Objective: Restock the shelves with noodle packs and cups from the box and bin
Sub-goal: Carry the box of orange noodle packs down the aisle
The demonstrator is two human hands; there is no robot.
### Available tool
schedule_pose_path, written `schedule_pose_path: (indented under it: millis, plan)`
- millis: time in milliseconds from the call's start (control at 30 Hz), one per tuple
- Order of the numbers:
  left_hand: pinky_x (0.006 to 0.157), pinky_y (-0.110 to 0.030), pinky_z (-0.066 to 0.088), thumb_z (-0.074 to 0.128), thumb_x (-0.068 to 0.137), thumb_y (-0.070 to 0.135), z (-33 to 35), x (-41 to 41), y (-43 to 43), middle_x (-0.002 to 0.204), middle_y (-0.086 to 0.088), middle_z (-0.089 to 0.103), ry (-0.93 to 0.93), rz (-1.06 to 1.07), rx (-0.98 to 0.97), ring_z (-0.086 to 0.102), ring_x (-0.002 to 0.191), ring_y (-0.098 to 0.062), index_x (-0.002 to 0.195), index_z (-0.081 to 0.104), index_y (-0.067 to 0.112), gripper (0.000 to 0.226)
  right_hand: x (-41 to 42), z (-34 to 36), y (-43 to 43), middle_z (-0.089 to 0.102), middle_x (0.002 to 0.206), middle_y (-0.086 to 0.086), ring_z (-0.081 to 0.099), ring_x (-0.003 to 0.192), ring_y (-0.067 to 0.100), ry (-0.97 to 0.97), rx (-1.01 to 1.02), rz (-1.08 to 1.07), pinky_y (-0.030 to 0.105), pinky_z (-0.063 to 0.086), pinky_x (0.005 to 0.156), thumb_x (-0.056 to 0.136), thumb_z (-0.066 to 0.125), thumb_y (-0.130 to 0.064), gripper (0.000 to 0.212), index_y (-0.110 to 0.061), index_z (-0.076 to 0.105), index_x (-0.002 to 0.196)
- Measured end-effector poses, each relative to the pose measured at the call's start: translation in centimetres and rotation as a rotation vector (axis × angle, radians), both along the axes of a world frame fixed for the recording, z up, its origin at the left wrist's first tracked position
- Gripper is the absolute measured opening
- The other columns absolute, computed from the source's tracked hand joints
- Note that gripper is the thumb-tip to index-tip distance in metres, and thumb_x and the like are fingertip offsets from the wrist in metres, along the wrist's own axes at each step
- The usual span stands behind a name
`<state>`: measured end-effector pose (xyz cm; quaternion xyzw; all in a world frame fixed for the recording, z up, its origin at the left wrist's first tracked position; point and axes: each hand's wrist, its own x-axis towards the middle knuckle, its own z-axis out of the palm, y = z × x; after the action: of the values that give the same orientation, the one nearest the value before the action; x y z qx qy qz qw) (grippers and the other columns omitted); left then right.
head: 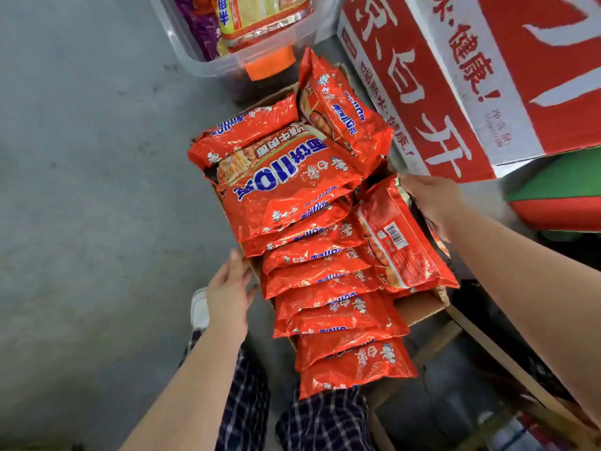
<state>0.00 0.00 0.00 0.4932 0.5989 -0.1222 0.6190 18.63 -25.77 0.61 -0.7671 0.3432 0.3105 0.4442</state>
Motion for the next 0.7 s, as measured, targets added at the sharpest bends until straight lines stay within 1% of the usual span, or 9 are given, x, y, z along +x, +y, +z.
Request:
schedule_pose_path:
  millis: [67, 133, 167, 233, 267, 433, 533, 600, 700]
  plan:
    - [0.102, -0.049, 0.049, 0.059, 0.091, 0.054, -0.7, 0.1, -0.2, 0.118, 0.003, 0.072, -0.023, 0.058, -0.035, 0.066, 0.112, -0.016, 0.115, 0.066, 0.025, 0.039, 0.2, -0.7, 0.1, 0.071, 0.098, 0.019, 0.069, 0.089, 0.033, 0.005, 0.027, -0.037, 0.037, 0.056, 0.086, 0.089, 0.07, -0.033, 0.02, -0.014, 0.072, 0.096]
    - [0.1, -0.048, 0.051, 0.062, 0.091, 0.051, -1.5, 0.3, -0.4, 0.116, 0.002, 0.073, -0.052, 0.118, -0.046, 0.068, 0.11, -0.016, 0.117, 0.067, 0.023, 0.04, 0.2, -1.3, -0.1, 0.061, 0.072, 0.009, 0.057, 0.059, 0.017, 0.028, 0.04, -0.049, 0.023, 0.048, 0.06, 0.09, 0.069, -0.033, 0.024, -0.01, 0.071, 0.1]
    - [0.099, -0.047, 0.052, 0.064, 0.09, 0.051, -2.0, 0.3, -0.5, 0.116, 0.002, 0.073, -0.059, 0.144, -0.046, 0.069, 0.109, -0.017, 0.12, 0.068, 0.021, 0.042, 0.1, -1.7, -0.1, 0.059, 0.067, 0.007, 0.055, 0.054, 0.013, 0.024, 0.042, -0.065, 0.021, 0.047, 0.057, 0.09, 0.07, -0.033, 0.026, -0.009, 0.072, 0.101]
    - [0.097, -0.044, 0.053, 0.066, 0.09, 0.05, -2.9, 0.3, -0.7, 0.119, -0.001, 0.072, -0.078, 0.174, -0.044, 0.069, 0.109, -0.018, 0.127, 0.065, 0.019, 0.048, -0.1, -2.3, -0.1, 0.07, 0.082, 0.01, 0.068, 0.076, 0.021, 0.023, 0.055, -0.106, 0.033, 0.057, 0.076, 0.087, 0.072, -0.035, 0.019, -0.016, 0.072, 0.09]
    - [0.096, -0.043, 0.054, 0.065, 0.091, 0.048, -3.3, 0.3, -0.9, 0.119, -0.001, 0.072, -0.087, 0.183, -0.045, 0.069, 0.108, -0.019, 0.128, 0.064, 0.018, 0.048, -0.1, -2.5, -0.1, 0.071, 0.09, 0.01, 0.069, 0.087, 0.026, 0.031, 0.062, -0.131, 0.039, 0.057, 0.085, 0.087, 0.073, -0.037, 0.017, -0.02, 0.07, 0.084]
    - [0.093, -0.043, 0.055, 0.065, 0.092, 0.047, -4.1, 0.4, -1.2, 0.114, 0.0, 0.074, -0.102, 0.22, -0.033, 0.071, 0.105, -0.02, 0.129, 0.064, 0.018, 0.047, -0.4, -3.3, -0.2, 0.072, 0.082, 0.005, 0.07, 0.08, 0.024, 0.01, 0.041, -0.118, 0.037, 0.057, 0.08, 0.088, 0.07, -0.044, 0.027, -0.019, 0.068, 0.078]
    - [0.093, -0.043, 0.055, 0.064, 0.093, 0.045, -4.1, 0.3, -1.2, 0.113, 0.002, 0.074, -0.102, 0.216, -0.029, 0.071, 0.104, -0.019, 0.128, 0.064, 0.019, 0.044, -1.4, -3.5, 0.1, 0.072, 0.078, 0.001, 0.07, 0.076, 0.02, -0.034, 0.065, -0.041, 0.035, 0.058, 0.079, 0.091, 0.067, -0.039, 0.02, -0.021, 0.073, 0.094]
    - [0.093, -0.043, 0.055, 0.064, 0.094, 0.043, -4.0, 0.4, -1.2, 0.111, 0.001, 0.075, -0.099, 0.216, -0.029, 0.071, 0.105, -0.021, 0.126, 0.065, 0.018, 0.041, -2.2, -3.5, 0.5, 0.073, 0.084, -0.002, 0.07, 0.078, 0.016, -0.087, 0.023, 0.1, 0.033, 0.058, 0.079, 0.089, 0.067, -0.044, 0.032, -0.023, 0.07, 0.113]
    - [0.092, -0.042, 0.055, 0.063, 0.094, 0.043, -3.9, 0.5, -1.1, 0.114, -0.002, 0.074, -0.085, 0.198, -0.034, 0.07, 0.106, -0.023, 0.127, 0.064, 0.015, 0.043, -3.4, -3.4, 0.5, 0.072, 0.102, -0.001, 0.068, 0.094, 0.02, -0.161, -0.072, 0.268, 0.04, 0.055, 0.088, 0.085, 0.067, -0.052, 0.048, -0.025, 0.063, 0.125]
